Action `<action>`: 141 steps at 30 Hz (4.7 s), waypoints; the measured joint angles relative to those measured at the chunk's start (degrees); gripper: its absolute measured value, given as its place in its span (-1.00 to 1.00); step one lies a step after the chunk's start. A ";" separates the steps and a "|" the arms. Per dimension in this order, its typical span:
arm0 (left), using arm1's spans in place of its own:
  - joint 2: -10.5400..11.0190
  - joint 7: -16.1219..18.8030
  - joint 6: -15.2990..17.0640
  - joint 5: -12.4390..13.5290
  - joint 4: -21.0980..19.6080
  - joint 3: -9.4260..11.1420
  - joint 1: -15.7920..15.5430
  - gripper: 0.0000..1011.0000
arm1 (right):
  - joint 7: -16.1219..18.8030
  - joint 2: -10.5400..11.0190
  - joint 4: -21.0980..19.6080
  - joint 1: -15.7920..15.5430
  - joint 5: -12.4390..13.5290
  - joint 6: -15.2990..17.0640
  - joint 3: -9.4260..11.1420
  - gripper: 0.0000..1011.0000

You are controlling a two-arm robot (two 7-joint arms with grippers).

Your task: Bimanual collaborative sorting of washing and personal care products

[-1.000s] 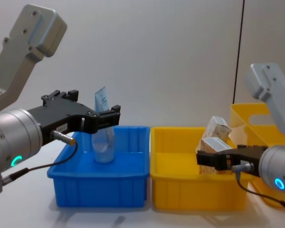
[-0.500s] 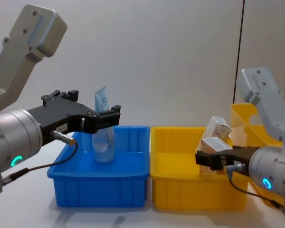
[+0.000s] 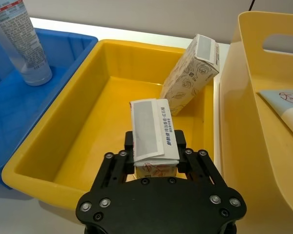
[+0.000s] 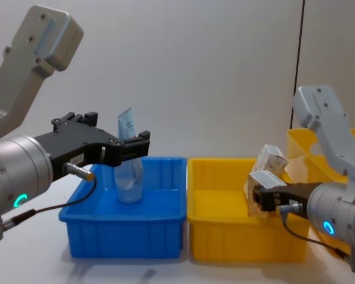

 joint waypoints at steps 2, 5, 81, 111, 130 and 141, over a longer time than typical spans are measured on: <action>0.00 0.00 0.00 0.00 0.00 0.00 0.00 0.98 | 0.02 -0.01 -0.02 0.00 -0.01 -0.12 0.06 -0.13; 0.00 0.00 0.00 0.00 0.00 0.00 0.00 0.98 | 0.23 -0.02 -0.35 -0.13 0.00 -0.75 0.19 -0.29; 0.00 0.00 0.00 0.00 0.00 0.00 0.00 0.98 | -7.97 1.00 -12.56 -4.39 0.03 1.16 19.66 -0.36; 0.00 0.00 0.00 0.00 0.00 0.00 0.00 0.98 | -8.00 1.32 -9.04 -4.36 -1.00 5.87 20.16 0.99; 0.00 0.00 0.00 0.00 0.00 0.00 0.00 0.98 | -3.76 0.73 -12.17 -5.27 0.76 -2.24 20.84 0.99; 0.00 0.00 0.00 0.00 -0.01 0.00 0.00 0.98 | -1.17 0.48 -14.14 -5.67 2.32 -5.53 21.19 0.99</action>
